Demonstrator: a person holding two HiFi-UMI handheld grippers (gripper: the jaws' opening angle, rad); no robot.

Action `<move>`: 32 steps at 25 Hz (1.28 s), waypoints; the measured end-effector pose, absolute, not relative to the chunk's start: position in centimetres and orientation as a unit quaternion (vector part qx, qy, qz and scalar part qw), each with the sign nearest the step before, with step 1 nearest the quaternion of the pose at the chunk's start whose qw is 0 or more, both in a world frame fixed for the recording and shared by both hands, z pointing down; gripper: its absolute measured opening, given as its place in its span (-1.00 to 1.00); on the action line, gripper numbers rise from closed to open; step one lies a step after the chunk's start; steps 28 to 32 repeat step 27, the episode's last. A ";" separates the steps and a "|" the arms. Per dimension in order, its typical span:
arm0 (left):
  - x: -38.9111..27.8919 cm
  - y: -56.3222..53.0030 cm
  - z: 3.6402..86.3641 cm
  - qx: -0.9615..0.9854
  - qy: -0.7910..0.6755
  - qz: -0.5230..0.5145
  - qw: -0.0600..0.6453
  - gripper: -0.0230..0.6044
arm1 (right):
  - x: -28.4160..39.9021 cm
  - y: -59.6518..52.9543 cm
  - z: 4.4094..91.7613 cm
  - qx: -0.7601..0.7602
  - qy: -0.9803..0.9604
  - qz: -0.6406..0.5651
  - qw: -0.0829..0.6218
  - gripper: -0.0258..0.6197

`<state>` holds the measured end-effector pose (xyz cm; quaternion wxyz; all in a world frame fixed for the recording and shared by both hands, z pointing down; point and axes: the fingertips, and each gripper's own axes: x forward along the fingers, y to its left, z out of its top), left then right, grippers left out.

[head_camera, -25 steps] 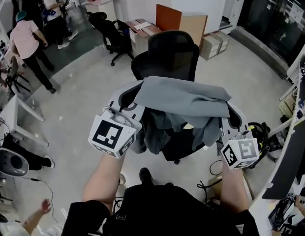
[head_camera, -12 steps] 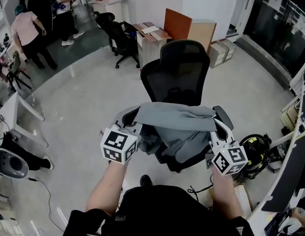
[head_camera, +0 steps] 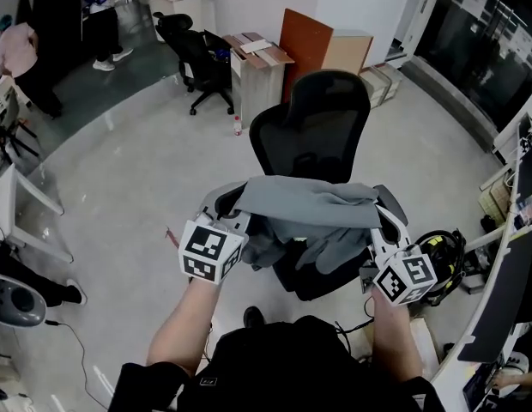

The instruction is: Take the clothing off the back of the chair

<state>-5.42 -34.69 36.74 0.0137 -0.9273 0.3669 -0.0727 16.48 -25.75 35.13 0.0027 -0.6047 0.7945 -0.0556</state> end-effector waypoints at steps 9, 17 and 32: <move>-5.2 -36.3 37.5 -0.929 0.361 -0.076 0.009 -0.83 | 16.1 -26.6 35.6 -0.607 0.793 -0.052 -0.002 -0.81; -4.6 -36.4 37.1 -0.930 0.356 -0.090 0.015 -0.82 | 17.1 -27.3 35.3 -0.601 0.798 -0.051 0.005 -0.81; -5.2 -36.9 37.7 -0.931 0.349 -0.104 0.015 -0.82 | 16.2 -27.6 35.0 -0.595 0.800 -0.062 0.030 -0.81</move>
